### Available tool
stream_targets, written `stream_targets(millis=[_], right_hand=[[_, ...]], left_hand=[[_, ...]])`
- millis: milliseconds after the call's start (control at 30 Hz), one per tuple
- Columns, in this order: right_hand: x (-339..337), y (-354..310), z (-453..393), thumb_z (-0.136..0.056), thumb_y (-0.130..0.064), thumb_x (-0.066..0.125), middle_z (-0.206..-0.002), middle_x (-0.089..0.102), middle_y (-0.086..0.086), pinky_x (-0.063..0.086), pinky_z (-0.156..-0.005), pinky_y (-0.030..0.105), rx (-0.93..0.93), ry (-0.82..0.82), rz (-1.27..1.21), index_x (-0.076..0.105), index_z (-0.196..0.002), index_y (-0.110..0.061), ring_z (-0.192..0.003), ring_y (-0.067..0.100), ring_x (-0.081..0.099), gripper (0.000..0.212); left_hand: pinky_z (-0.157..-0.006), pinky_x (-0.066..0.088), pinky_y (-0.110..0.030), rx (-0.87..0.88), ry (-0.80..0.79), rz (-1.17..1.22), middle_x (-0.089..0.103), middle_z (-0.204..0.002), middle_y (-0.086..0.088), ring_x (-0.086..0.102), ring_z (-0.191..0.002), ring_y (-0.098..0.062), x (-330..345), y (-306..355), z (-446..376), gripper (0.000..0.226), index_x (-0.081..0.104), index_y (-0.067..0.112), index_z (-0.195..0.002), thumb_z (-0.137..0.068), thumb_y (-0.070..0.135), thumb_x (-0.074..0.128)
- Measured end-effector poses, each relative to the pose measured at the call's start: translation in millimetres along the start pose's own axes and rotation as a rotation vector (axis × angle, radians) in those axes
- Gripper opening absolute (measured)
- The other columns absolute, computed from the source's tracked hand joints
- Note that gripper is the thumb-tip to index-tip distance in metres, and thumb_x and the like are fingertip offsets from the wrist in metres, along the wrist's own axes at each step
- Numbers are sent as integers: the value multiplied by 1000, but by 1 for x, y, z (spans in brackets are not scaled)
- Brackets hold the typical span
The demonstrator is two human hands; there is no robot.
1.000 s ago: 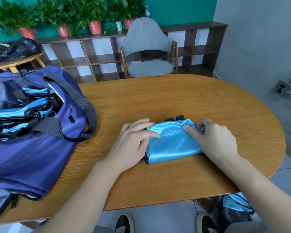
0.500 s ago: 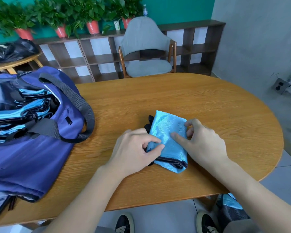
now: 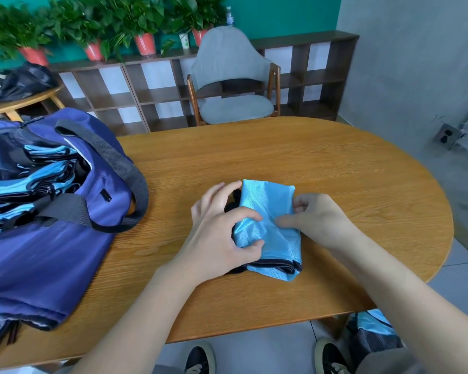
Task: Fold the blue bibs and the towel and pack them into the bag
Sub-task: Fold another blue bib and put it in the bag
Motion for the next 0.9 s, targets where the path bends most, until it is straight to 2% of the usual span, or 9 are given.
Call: stream_targets(millis=[100,200,300,400,467,533,633,800,900], right_hand=[[10,-16,5,-83,4,74,-67,68,-6,53,-61,23,-115,-109,-354,69,-98,0,-66,11,64,16],[22,-25,8,-89,8,65,-97,75,17,59,-80,41,-133,-264,-548,67,-108,-4,-84,30,71,22],[32,-35,14,-91,6,63,-109,73,22,59,-81,39,-144,-469,-560,70,-113,-8,-88,32,71,26],[39,-44,24,-92,4,62,-117,70,24,61,-80,33,-170,-654,-506,68,-120,-4,-94,30,71,29],[42,-46,26,-94,0,62,-120,70,21,60,-81,33,-183,-720,-454,65,-124,-5,-98,31,71,31],[44,-48,29,-96,-6,62,-123,70,18,59,-86,36,-198,-757,-396,64,-127,-9,-104,34,70,32],[47,-47,28,-98,-11,60,-123,70,16,58,-87,37,-188,-743,-360,62,-129,-12,-108,36,69,31],[44,-42,20,-97,-26,62,-111,74,17,59,-76,26,-139,-586,-342,69,-117,-8,-92,23,72,28],[40,-41,20,-85,-20,76,-110,75,14,58,-81,27,-148,-601,-304,67,-117,-7,-95,24,73,35]], left_hand=[[-121,9,-50,12,68,96,23,-161,19,1,-154,-8,-10,1,2,28,71,46,-103,-76,53,73],[-122,5,-47,21,150,191,20,-165,17,-2,-156,-8,-31,5,3,24,73,51,-105,-82,56,70],[-122,14,-36,-35,176,334,25,-164,18,12,-153,0,-55,0,-1,23,76,47,-105,-82,50,74],[-114,32,-29,-176,18,609,49,-149,17,39,-139,7,-57,-13,-3,22,81,35,-102,-80,38,79],[-102,41,-23,-255,-135,807,69,-127,9,56,-124,4,-47,-17,2,21,83,25,-101,-81,29,80],[-88,46,-17,-275,-252,873,76,-105,3,65,-104,-2,-39,-18,8,18,83,17,-99,-81,21,77],[-83,46,-14,-263,-331,783,76,-99,5,66,-96,-2,-33,-19,13,19,81,14,-100,-82,9,79],[-88,47,-18,-302,-132,751,78,-103,8,68,-100,-2,-35,-32,14,23,82,20,-99,-86,1,76],[-92,46,-24,-315,56,702,77,-106,12,68,-105,-2,-46,-42,15,27,83,28,-97,-88,4,75]])
Point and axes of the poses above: each hand's wrist, its own z-axis away from the middle knuckle, its own x-axis out of the palm, y = z × x, the point moved 8 cm from there along -z, towards the middle knuckle
